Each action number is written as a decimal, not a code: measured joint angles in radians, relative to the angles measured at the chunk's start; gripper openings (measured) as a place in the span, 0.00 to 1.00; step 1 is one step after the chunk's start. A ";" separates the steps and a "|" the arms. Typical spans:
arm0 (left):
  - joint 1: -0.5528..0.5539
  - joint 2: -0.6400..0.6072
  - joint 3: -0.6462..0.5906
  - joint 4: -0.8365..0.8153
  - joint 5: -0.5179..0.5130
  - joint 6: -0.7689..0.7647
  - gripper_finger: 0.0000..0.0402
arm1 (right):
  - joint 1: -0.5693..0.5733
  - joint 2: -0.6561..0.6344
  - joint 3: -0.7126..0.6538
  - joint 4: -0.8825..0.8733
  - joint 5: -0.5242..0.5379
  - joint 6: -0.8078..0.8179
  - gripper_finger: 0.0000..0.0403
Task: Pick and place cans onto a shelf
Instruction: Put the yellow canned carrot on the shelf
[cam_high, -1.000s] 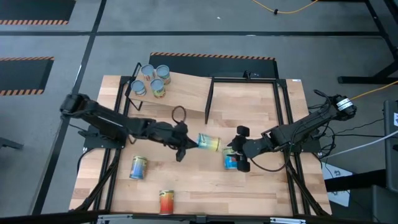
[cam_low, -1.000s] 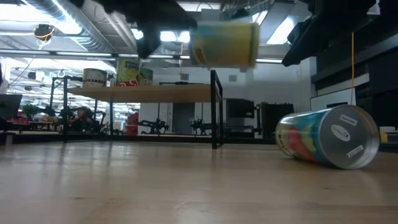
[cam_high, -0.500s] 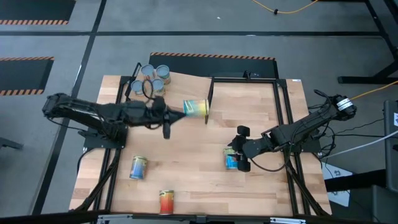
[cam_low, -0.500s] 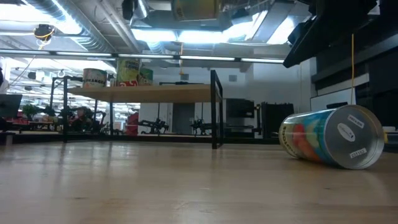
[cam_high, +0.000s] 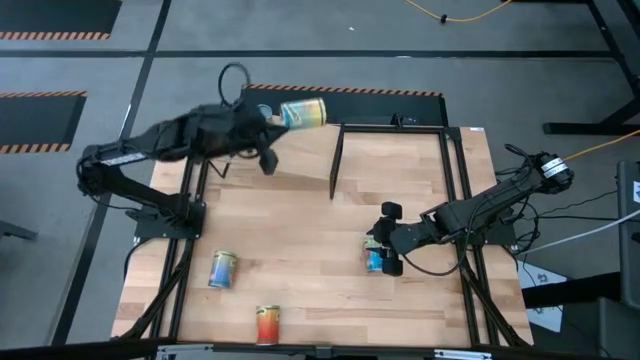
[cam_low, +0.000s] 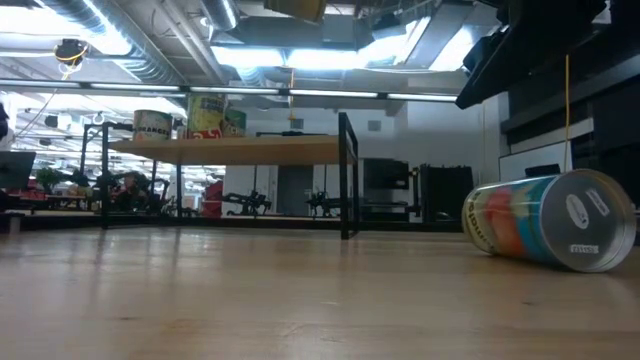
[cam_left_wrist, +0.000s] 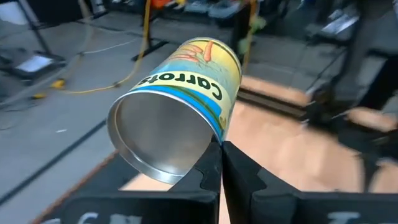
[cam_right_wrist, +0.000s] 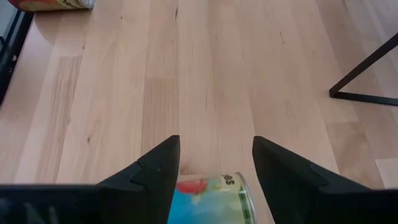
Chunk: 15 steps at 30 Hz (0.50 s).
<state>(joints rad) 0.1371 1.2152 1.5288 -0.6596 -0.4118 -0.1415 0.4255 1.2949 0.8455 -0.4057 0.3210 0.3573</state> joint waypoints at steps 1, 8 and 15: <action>0.020 0.025 0.041 -0.032 0.000 0.024 0.00 | 0.000 0.000 0.000 -0.001 0.000 0.000 0.51; 0.163 0.221 0.320 -0.306 0.019 0.136 0.00 | 0.000 0.000 0.000 0.000 0.000 0.001 0.51; 0.267 0.409 0.506 -0.640 0.065 0.153 0.00 | 0.000 0.000 0.000 0.001 0.000 0.001 0.51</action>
<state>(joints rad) 0.4045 1.6245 2.0352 -1.2997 -0.3468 0.0116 0.4255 1.2949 0.8455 -0.4042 0.3210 0.3584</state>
